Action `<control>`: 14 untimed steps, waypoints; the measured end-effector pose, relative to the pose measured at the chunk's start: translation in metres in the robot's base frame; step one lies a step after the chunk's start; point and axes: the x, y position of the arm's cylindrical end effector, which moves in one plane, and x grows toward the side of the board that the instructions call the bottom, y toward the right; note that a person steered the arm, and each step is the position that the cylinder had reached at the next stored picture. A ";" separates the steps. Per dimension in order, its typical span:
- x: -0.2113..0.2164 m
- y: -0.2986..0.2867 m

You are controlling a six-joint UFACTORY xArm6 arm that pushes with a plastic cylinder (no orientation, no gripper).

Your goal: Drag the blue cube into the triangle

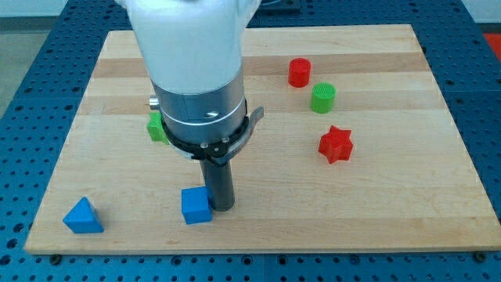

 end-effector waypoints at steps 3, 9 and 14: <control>0.005 -0.035; 0.017 -0.075; 0.008 -0.080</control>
